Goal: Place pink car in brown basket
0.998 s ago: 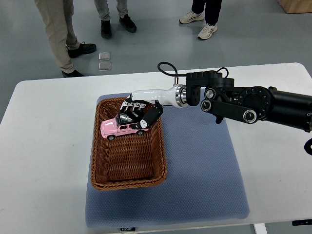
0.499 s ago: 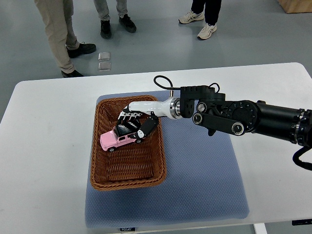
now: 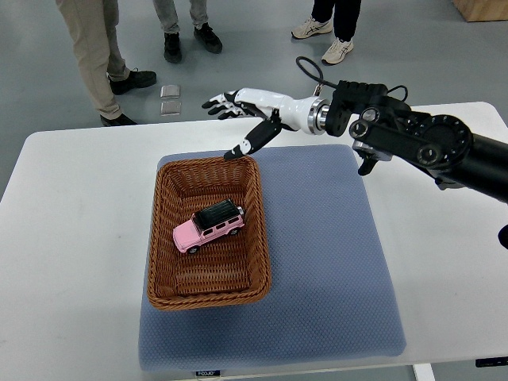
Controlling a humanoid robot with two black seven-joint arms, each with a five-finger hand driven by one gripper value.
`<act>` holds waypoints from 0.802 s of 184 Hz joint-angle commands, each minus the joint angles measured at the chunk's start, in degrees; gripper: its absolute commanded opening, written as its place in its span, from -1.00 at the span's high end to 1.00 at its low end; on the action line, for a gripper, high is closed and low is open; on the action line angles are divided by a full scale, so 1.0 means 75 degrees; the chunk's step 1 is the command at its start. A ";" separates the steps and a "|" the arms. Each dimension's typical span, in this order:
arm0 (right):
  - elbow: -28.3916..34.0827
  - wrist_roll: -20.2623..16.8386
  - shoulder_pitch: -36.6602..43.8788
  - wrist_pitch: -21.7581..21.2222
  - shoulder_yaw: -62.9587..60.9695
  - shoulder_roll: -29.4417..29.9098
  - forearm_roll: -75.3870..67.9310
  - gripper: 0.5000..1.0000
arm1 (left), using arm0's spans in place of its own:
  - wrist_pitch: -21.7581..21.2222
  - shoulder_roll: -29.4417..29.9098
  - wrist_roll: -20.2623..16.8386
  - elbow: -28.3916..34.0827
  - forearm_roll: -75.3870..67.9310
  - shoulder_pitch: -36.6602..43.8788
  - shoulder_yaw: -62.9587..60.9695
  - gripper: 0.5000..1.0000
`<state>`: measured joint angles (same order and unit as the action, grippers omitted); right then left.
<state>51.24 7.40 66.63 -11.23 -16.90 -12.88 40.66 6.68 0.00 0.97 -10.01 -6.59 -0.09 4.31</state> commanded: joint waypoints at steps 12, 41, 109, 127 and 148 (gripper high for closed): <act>-0.0035 0.0080 -0.1079 0.0079 -0.1566 -0.0310 -0.1835 -0.65 | -0.0001 0.0000 0.0000 0.0011 0.0000 0.0000 -0.0012 -1.00; -0.0046 0.0174 -0.2427 0.0021 -0.2997 -0.0205 -0.3301 -0.65 | -0.0001 0.0000 0.0000 0.0023 0.0000 0.0000 -0.0012 -1.00; -0.0363 0.0432 -0.3693 0.0009 -0.4661 0.0123 -0.4402 -0.66 | -0.0001 0.0000 0.0000 0.0023 0.0000 0.0000 -0.0012 -1.00; -0.0503 0.0432 -0.3798 0.0021 -0.4661 0.0135 -0.4414 -0.66 | -0.0012 0.0000 0.0000 0.0023 0.0000 0.0000 -0.0001 -1.00; -0.0586 0.0443 -0.3892 0.0021 -0.4672 0.0135 -0.4426 -0.66 | -0.0012 0.0000 0.0000 0.0023 0.0000 0.0000 -0.0012 -1.00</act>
<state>47.46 10.64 38.04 -11.12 -51.85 -11.89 7.54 6.61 0.00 0.97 -9.84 -6.59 -0.09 4.26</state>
